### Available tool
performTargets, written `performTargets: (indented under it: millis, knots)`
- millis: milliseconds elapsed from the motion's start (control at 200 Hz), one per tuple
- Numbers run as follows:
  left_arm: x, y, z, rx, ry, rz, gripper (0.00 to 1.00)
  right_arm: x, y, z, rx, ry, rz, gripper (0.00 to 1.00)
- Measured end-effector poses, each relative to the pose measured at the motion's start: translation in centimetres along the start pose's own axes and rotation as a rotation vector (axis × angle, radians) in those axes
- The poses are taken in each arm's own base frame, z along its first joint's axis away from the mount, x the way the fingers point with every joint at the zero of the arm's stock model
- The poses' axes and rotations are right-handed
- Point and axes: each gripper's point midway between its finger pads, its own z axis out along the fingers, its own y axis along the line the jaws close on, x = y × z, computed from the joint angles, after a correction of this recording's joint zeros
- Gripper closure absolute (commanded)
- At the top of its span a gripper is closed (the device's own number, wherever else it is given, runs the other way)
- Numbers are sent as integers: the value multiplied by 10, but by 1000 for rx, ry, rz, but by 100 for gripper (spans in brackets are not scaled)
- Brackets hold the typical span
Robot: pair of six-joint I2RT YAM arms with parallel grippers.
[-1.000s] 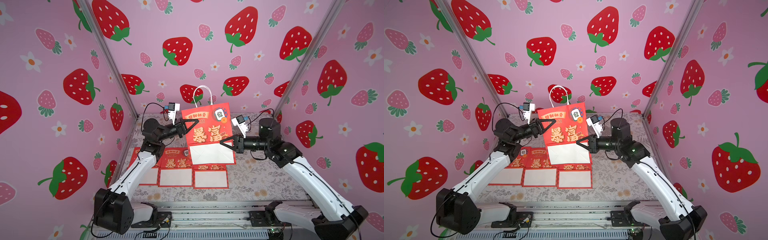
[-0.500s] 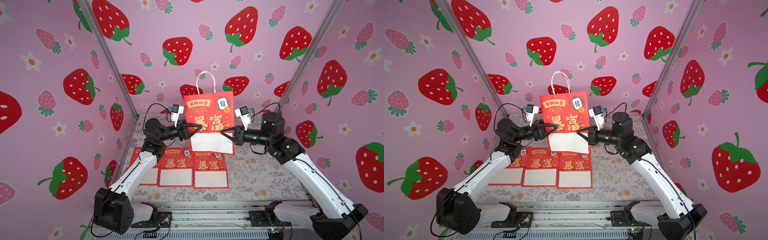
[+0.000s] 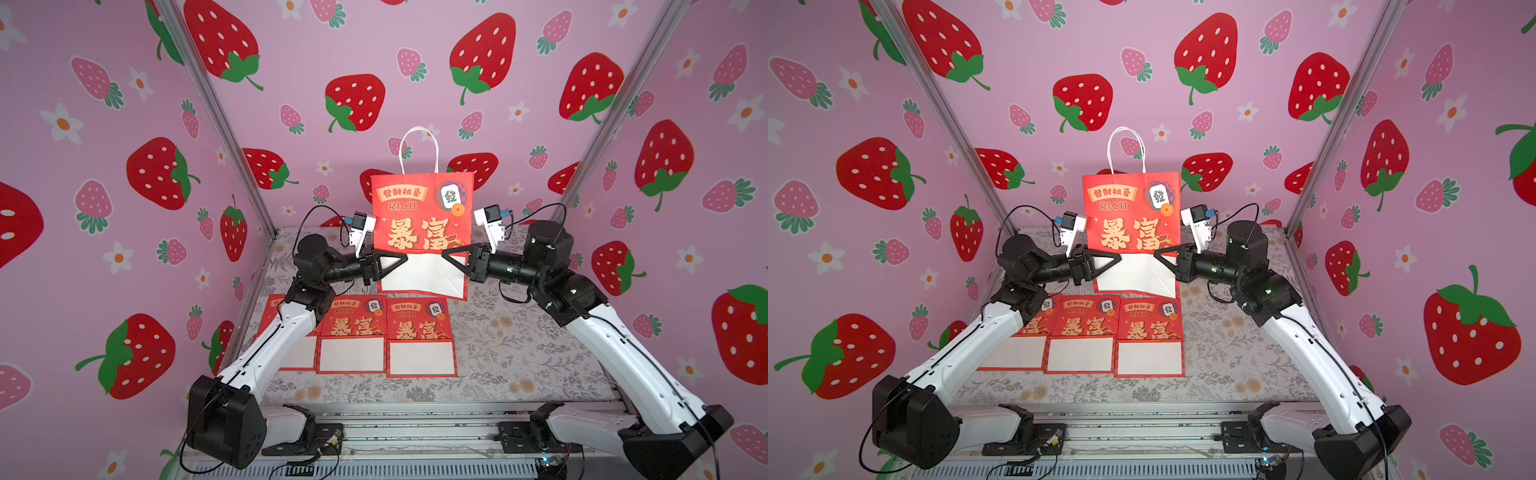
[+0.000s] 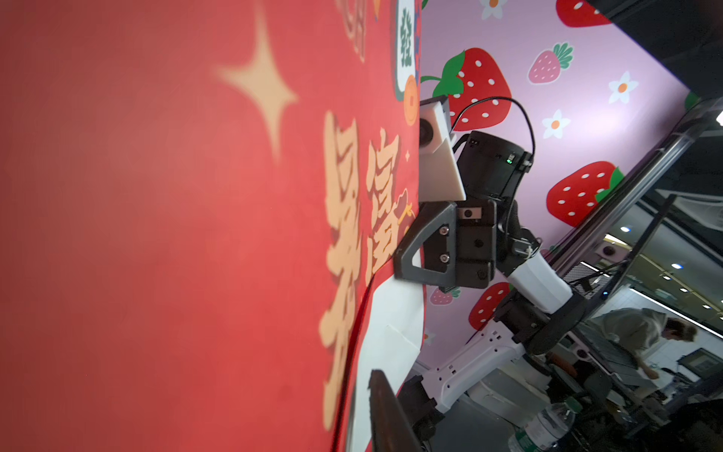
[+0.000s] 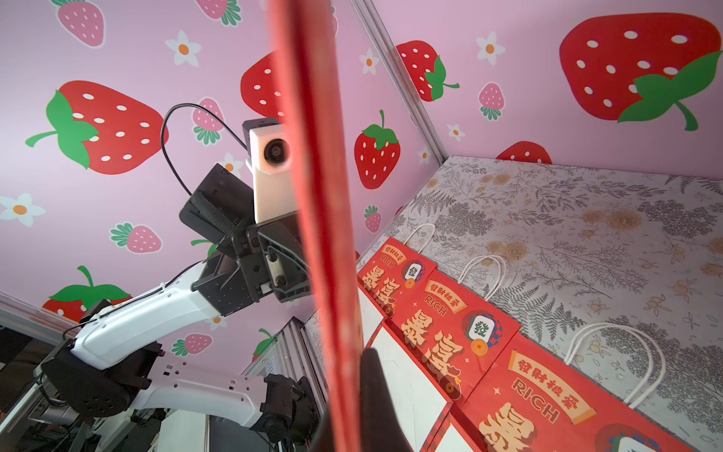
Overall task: Put away the paper bag
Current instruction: Press the paper bag.
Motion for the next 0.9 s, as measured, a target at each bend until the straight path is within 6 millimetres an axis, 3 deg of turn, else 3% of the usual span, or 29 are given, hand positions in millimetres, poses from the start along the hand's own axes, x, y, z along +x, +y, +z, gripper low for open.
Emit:
performTargets:
  millis: [150,405,535,575,745,835,880,900]
  knots:
    - [-1,3,0,-16,-6,-2,100,1,2,0,-17,9,2,93]
    - [-8,3,-4,-45,-36,10,100,15,3,-2,-36,40,14,63]
    - [-18,4,-11,-71,-70,27,100,29,1,-7,-35,60,24,59]
    - [-20,3,-12,-73,-74,29,100,33,0,-9,-35,64,28,59]
    - [-21,5,-13,-81,-82,23,100,42,-1,-13,-31,76,42,89]
    - [-21,5,-13,-77,-79,20,100,43,-1,-13,-31,78,52,98]
    - [-20,4,-12,-71,-75,19,96,43,-1,-13,-30,78,54,100]
    - [-20,3,-12,-70,-74,19,89,43,-1,-13,-30,79,57,100]
